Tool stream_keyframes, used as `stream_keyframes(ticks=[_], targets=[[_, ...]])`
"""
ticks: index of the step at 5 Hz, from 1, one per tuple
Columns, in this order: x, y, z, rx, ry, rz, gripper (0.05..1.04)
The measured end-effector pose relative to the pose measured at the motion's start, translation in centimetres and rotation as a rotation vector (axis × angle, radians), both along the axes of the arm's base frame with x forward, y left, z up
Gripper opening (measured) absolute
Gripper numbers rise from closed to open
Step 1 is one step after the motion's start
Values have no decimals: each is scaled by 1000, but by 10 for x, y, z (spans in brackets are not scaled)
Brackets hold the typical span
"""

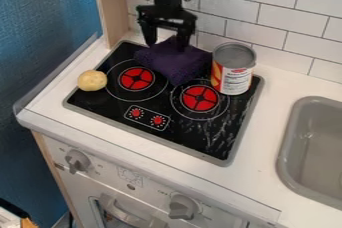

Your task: Move the purple cloth on the right burner

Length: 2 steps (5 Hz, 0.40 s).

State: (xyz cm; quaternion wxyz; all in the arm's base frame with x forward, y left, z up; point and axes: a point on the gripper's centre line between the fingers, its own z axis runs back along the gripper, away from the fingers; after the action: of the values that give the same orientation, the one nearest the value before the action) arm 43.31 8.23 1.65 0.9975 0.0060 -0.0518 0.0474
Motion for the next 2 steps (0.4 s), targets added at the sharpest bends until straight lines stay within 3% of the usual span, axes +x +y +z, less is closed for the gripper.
stream_keyframes(ticks=[2], targets=[[-3, 2, -17, 11, 43, -4, 1001]])
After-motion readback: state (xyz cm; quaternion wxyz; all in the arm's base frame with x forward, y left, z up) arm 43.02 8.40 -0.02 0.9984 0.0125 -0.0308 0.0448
